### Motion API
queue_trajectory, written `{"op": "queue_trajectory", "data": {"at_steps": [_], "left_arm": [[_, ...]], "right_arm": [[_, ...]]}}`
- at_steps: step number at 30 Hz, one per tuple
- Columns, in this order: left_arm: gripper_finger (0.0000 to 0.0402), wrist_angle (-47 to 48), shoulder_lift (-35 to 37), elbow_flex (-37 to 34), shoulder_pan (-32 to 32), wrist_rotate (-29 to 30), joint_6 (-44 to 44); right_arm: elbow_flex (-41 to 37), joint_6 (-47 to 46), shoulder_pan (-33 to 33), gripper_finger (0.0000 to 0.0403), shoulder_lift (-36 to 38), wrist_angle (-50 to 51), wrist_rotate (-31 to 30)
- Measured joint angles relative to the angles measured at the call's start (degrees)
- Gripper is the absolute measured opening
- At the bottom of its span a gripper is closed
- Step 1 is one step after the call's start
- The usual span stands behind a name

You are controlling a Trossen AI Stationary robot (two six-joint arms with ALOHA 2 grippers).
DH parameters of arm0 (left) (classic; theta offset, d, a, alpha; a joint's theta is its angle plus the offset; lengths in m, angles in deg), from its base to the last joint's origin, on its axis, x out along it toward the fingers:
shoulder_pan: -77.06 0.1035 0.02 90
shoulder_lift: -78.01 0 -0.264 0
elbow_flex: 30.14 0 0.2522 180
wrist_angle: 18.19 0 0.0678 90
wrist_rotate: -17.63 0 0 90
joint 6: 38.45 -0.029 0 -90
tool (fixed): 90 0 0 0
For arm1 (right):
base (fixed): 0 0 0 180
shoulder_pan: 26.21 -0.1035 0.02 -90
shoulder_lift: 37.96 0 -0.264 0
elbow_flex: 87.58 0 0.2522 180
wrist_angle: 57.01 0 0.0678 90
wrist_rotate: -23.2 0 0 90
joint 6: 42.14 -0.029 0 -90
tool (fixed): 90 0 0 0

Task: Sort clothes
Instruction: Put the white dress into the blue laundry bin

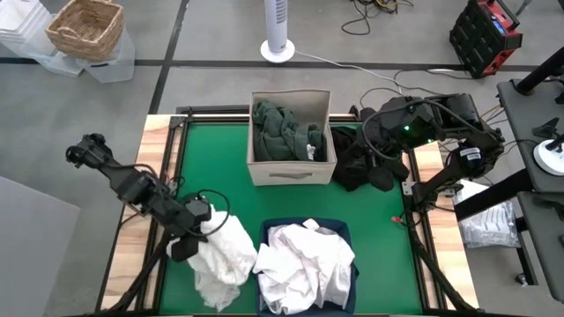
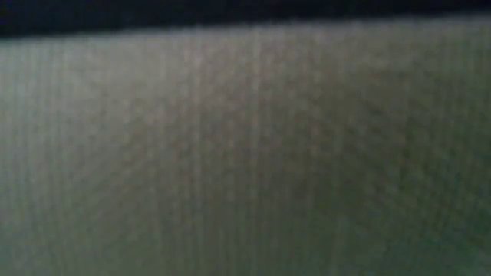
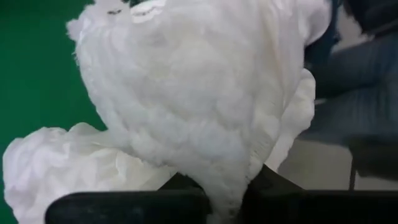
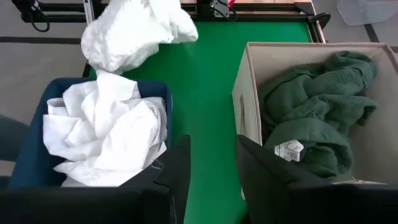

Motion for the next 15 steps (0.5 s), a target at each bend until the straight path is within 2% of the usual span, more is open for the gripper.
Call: {"op": "queue_trajectory", "data": {"at_steps": [7, 15], "left_arm": [[0.0007, 5.0, 0.0, 9.6, -0.2, 8.2, -3.3], [0.0007, 8.5, 0.0, 19.1, -0.2, 13.4, -7.0]], "right_arm": [[0.0, 1.3, 0.0, 0.0089, 0.6, 0.0, 0.0], [0.0, 1.3, 0.0, 0.0053, 1.9, 0.0, 0.0]]}}
